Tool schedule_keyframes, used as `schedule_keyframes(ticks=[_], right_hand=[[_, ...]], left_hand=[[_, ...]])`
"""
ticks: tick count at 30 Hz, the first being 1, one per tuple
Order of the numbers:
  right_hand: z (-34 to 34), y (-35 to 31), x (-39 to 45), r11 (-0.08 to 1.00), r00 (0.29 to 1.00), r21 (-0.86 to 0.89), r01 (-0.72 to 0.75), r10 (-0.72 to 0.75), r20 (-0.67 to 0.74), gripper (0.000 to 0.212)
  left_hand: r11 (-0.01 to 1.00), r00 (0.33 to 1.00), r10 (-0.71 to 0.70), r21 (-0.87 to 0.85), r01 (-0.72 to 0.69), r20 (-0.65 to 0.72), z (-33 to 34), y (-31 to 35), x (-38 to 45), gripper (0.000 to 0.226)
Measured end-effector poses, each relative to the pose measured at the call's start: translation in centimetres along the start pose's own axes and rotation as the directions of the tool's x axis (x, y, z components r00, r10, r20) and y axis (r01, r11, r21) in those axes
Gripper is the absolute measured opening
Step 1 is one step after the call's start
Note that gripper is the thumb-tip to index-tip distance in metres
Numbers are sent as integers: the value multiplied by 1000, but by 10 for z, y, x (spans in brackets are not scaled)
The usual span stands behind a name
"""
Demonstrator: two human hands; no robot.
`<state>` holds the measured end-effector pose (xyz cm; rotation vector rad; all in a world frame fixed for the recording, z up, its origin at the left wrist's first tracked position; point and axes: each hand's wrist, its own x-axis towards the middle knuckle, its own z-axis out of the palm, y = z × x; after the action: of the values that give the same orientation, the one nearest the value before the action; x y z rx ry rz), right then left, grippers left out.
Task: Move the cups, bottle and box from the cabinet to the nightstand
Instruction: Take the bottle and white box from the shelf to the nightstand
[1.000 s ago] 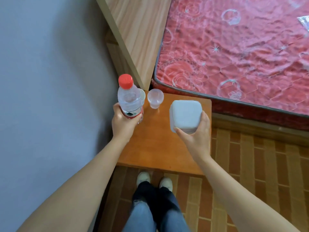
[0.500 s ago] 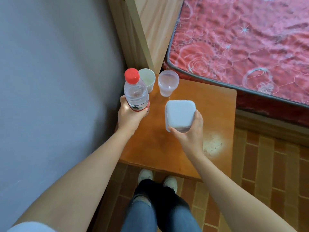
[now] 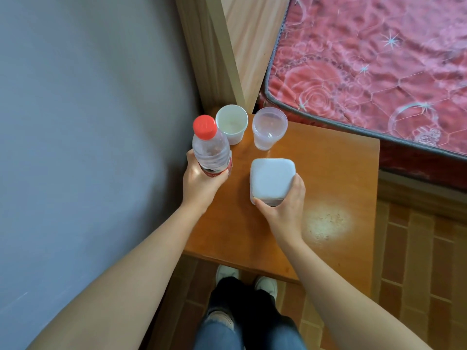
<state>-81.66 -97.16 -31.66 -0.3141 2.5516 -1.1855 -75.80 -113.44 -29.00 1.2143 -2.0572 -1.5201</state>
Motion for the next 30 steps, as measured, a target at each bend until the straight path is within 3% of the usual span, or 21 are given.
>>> schedule_keyframes(ticks=[15, 30], right_hand=[[25, -14, 0, 990, 992, -74, -122, 124, 11, 107], [16, -17, 2, 995, 994, 17, -102, 102, 35, 82]], left_hand=[[999, 998, 11, 47, -14, 70, -9, -4, 9, 57], [997, 997, -28, 73, 23, 76, -10, -2, 9, 57]])
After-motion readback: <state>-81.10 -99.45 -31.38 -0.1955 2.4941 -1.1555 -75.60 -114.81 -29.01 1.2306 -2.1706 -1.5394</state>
